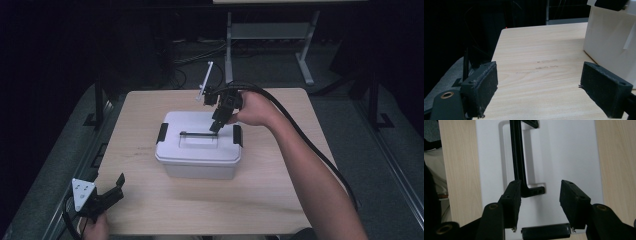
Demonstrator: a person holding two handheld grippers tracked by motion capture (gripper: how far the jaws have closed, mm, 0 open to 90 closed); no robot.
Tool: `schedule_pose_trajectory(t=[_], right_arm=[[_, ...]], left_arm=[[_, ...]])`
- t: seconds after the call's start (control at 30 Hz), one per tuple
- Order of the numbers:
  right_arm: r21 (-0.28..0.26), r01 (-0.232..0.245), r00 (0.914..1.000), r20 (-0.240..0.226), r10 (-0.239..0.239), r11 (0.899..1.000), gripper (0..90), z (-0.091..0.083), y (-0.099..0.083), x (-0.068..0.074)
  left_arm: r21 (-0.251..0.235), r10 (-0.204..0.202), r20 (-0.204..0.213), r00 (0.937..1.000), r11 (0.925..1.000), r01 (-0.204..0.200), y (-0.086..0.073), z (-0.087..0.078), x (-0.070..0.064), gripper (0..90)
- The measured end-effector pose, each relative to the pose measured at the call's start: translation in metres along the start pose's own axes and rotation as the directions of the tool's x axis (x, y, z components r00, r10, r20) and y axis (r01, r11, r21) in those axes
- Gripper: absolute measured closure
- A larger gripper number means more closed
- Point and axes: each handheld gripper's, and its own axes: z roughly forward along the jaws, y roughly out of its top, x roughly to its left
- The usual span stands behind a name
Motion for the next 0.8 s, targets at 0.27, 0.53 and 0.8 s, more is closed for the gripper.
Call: schedule_pose_trajectory(t=[0.27,0.53,0.8], right_arm=[[-0.004,-0.029,0.9994,0.018,0.029,1.000,49.3,-0.006,-0.018,-0.004],[-0.015,-0.062,0.9975,0.035,0.062,0.998,48.2,-0.011,-0.037,-0.009],[-0.014,-0.076,0.9963,0.039,0.076,0.997,46.5,-0.010,-0.047,-0.010]], left_arm=[[0.002,0.005,0.001,1.0000,1.0000,-0.005,-0.001,0.001,0.000,13.5],[0.005,0.008,-0.005,1.0000,1.0000,-0.008,-0.002,-0.001,0.001,13.6],[0.006,0.006,-0.013,0.9999,1.0000,-0.006,-0.002,-0.004,0.002,13.5]])
